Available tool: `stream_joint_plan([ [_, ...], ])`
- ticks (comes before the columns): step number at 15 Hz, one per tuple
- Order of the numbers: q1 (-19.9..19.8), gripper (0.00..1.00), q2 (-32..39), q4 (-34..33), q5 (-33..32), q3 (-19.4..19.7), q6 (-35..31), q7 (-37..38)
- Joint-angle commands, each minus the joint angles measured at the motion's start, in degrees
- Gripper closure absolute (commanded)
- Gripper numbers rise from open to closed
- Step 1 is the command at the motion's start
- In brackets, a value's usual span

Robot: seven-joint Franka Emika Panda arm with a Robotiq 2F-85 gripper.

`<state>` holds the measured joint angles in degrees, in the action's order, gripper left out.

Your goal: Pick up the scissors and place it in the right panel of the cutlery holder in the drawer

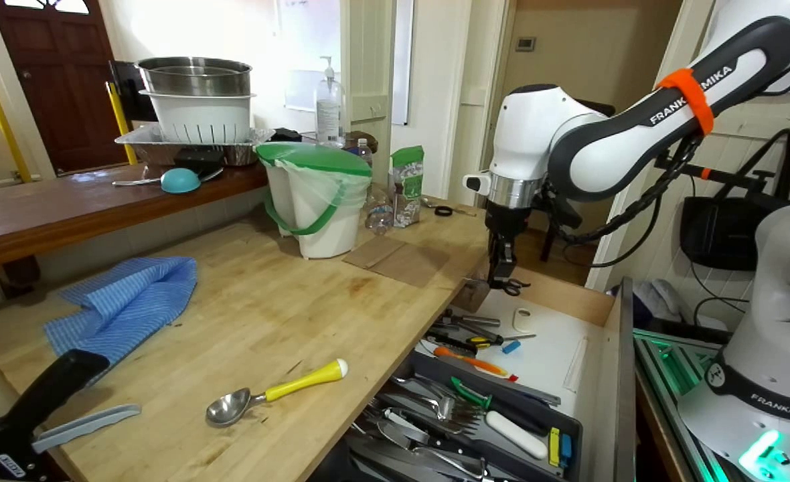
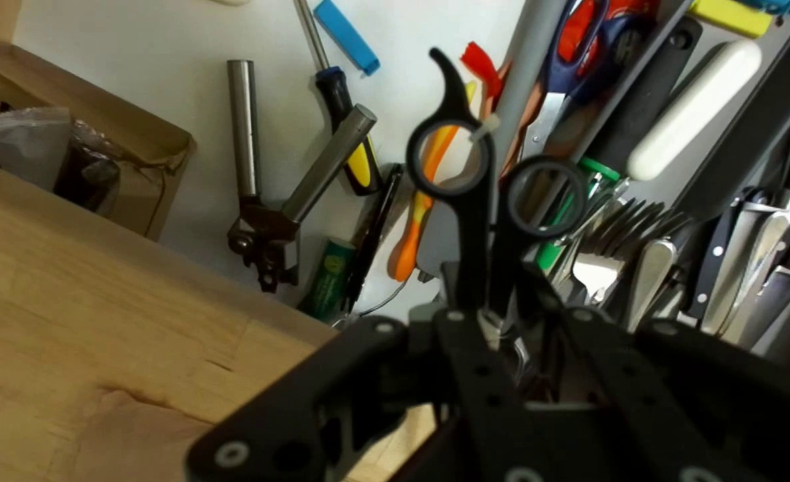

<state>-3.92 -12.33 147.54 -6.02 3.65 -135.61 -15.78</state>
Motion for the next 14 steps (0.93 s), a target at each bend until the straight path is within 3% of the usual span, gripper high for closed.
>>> stream_joint_plan([
  [1, 2.7, 0.94, 5.8, -3.6, 6.4, 1.9, 0.9, -8.9],
  [5, 3.5, 0.94, 10.8, -7.8, 9.0, 1.0, 4.8, -18.1],
  [10, 2.5, 0.94, 17.5, -14.9, 3.7, -0.6, 15.0, -25.4],
  [14, 1.7, 0.94, 25.1, -24.5, -1.1, -0.8, 23.5, -25.4],
])
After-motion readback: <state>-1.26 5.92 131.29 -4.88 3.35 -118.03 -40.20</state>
